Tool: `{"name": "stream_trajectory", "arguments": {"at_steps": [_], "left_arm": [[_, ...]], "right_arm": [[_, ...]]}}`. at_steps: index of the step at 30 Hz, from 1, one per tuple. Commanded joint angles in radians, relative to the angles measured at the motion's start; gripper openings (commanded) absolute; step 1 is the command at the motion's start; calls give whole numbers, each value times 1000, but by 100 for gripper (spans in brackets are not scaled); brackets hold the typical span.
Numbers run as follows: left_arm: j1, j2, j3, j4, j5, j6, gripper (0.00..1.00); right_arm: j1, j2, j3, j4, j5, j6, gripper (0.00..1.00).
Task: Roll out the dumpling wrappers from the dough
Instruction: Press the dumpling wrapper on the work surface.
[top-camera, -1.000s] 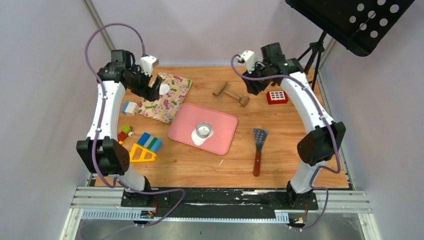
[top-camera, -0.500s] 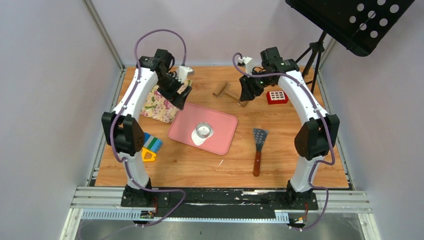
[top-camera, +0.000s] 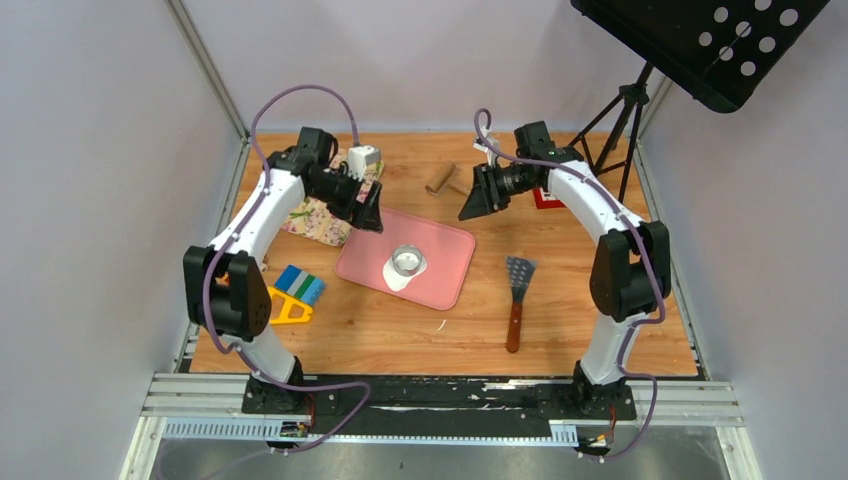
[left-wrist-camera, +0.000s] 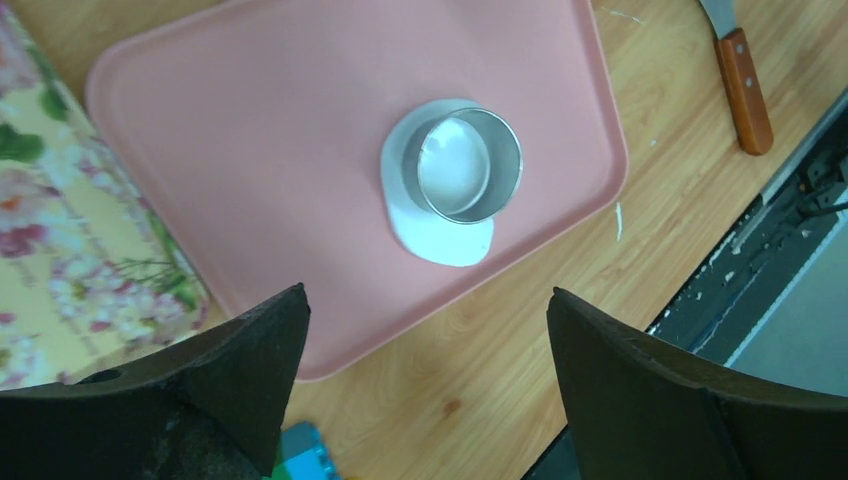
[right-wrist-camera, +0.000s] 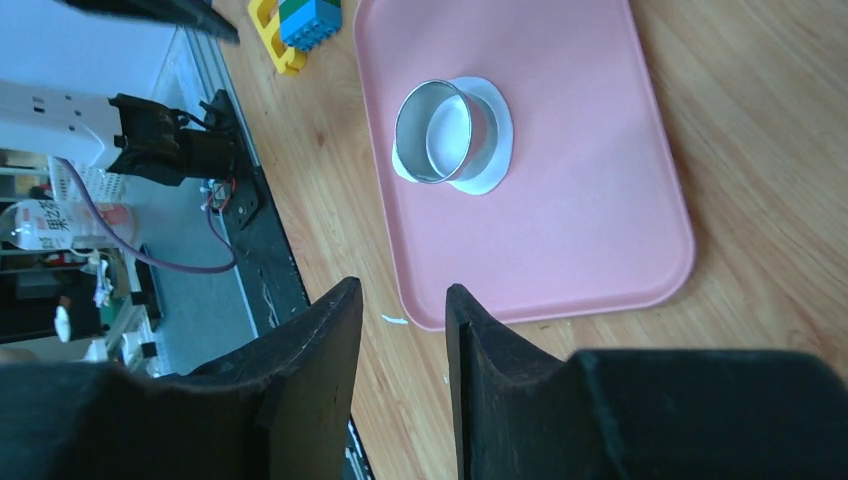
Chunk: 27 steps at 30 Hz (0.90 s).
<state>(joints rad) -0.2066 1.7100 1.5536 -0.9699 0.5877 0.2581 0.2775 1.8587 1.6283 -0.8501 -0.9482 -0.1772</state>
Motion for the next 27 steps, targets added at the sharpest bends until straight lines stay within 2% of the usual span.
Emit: {"name": "stream_trajectory", "arguments": {"at_steps": [1, 6, 9, 13, 15, 23, 27], "left_arm": [[-20, -105, -187, 260, 118, -41, 92], [-25, -118, -255, 267, 167, 45, 85], [-25, -106, -292, 308, 210, 60, 78], [-25, -58, -288, 317, 263, 81, 70], [-26, -37, -294, 335, 293, 82, 63], [-25, 33, -338, 441, 423, 45, 33], [-26, 23, -379, 465, 464, 50, 24]], "right_arm": [[43, -27, -27, 278, -96, 154, 36], [95, 35, 24, 346, -143, 196, 34], [115, 46, -48, 546, -153, 330, 32], [131, 69, -203, 900, -140, 554, 26], [140, 101, -242, 971, -134, 608, 23], [170, 186, -253, 984, -175, 628, 15], [170, 189, -280, 971, -180, 613, 14]]}}
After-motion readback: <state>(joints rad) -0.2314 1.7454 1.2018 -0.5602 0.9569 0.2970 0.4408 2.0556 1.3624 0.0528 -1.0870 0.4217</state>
